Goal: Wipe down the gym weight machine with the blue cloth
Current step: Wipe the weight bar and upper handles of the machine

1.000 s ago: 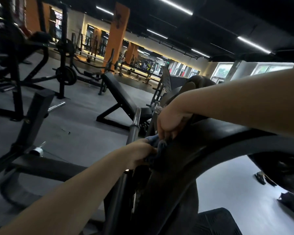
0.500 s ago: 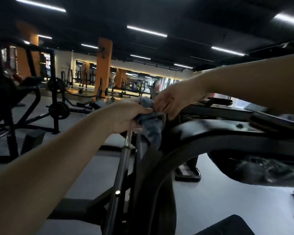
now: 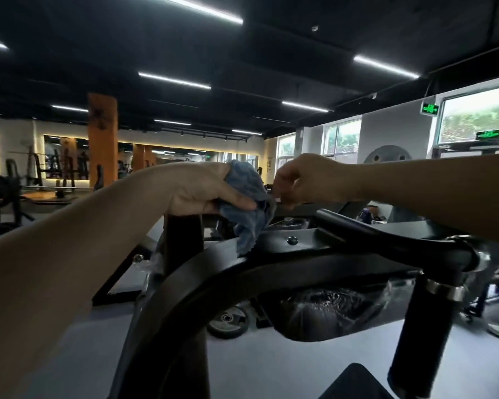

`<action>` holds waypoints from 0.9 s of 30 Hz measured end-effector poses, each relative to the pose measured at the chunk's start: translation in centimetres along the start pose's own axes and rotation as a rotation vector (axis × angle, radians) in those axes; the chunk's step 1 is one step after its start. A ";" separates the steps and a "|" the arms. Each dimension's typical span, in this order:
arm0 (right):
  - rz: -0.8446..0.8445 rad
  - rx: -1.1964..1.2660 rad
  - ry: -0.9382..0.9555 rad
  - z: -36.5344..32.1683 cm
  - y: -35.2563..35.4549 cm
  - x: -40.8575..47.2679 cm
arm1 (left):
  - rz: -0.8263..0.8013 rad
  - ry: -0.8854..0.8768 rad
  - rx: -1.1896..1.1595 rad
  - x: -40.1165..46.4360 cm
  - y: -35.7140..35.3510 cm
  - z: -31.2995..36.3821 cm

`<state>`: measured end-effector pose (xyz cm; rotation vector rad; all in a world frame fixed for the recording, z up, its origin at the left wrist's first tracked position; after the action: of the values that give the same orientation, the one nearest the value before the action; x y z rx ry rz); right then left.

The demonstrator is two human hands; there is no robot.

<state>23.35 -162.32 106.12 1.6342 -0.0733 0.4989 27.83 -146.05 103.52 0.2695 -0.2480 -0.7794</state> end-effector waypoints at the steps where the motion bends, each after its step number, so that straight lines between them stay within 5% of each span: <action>1: -0.011 -0.008 0.000 0.4 0.0 0.0 | 0.011 0.000 0.040 0.3 0.1 0.2; 5: -0.178 0.080 -0.017 0.4 -1.0 0.0 | 0.031 -0.013 0.051 1.3 0.4 0.6; 11: 0.039 0.004 0.039 1.1 -1.0 2.1 | 0.037 0.027 0.073 1.6 1.3 0.9; 13: 0.129 -0.047 0.069 1.3 0.0 2.4 | 0.096 0.064 0.294 2.1 2.0 0.8; 16: 0.181 -0.043 0.099 1.4 1.0 2.8 | 0.333 0.055 1.066 2.5 3.1 0.9; 19: -0.019 -0.133 0.104 1.1 0.0 2.8 | 0.352 0.021 1.261 1.9 2.6 0.4; 23: -0.427 -0.112 0.028 1.2 -2.8 2.4 | -0.107 0.267 1.128 -0.4 0.4 -1.5; 27: -0.561 0.085 -0.066 1.3 -3.7 3.0 | -0.110 0.240 1.359 -1.0 0.3 -2.8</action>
<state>27.66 -162.36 103.66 1.6646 0.3539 0.0164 28.20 -144.69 100.92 1.6560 -0.5119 -0.5702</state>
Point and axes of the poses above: each hand's wrist, its own x-axis towards the middle knuckle, its own y-axis out of the back of the hand, z = x × y, the point moved 3 cm from there along x, towards the middle knuckle, and after that the axes turned 1 degree about y, right-handed, at the moved point
